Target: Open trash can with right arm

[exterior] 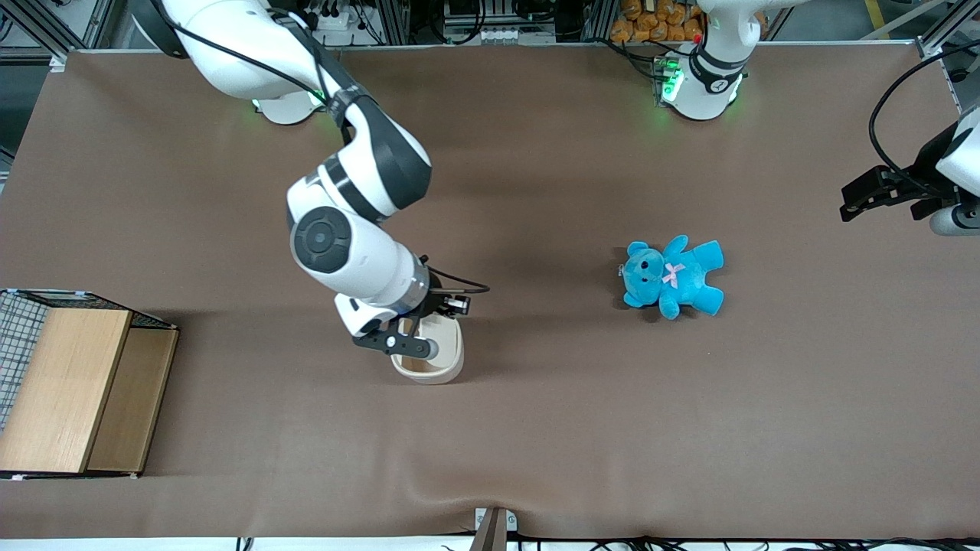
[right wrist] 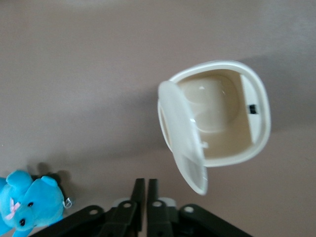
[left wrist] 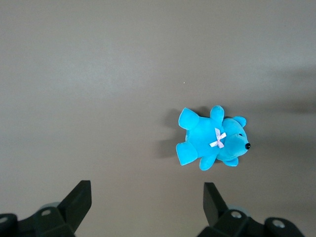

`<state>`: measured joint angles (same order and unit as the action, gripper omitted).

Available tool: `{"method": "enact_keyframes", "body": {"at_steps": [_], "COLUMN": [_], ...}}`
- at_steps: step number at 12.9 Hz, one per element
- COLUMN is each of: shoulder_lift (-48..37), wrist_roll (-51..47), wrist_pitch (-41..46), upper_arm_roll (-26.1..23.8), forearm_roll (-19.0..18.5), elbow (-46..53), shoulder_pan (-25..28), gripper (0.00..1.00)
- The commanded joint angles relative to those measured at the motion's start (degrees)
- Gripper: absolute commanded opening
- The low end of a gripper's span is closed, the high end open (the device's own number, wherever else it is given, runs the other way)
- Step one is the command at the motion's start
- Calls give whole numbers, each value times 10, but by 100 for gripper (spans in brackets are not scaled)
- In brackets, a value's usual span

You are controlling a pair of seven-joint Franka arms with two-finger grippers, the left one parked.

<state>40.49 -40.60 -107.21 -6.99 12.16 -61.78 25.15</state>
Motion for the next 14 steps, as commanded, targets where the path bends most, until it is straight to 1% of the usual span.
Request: {"method": "enact_keyframes", "body": {"at_steps": [1, 2, 3, 4, 5, 8, 10, 11, 12, 14], "shoulder_lift": [-47, -59, -73, -85, -93, -112, -120, -128, -137, -152], "wrist_roll": [-7, -5, -4, -4, 0, 3, 19, 52, 84, 111], "wrist_pitch": [58, 73, 96, 122, 146, 204, 220, 231, 236, 262], "upper_arm_roll": [-50, -62, -67, -66, -67, -68, -68, -67, -67, -67], "forearm_roll": [8, 8, 7, 5, 6, 7, 4, 1, -13, -32], "elbow": [-6, -7, -9, -9, -9, -9, -10, -10, -11, -11], "shoulder_pan": [-63, -81, -91, -100, -116, -163, -188, -195, -204, -217], "gripper": [40, 45, 56, 72, 82, 100, 100, 100, 100, 100]}}
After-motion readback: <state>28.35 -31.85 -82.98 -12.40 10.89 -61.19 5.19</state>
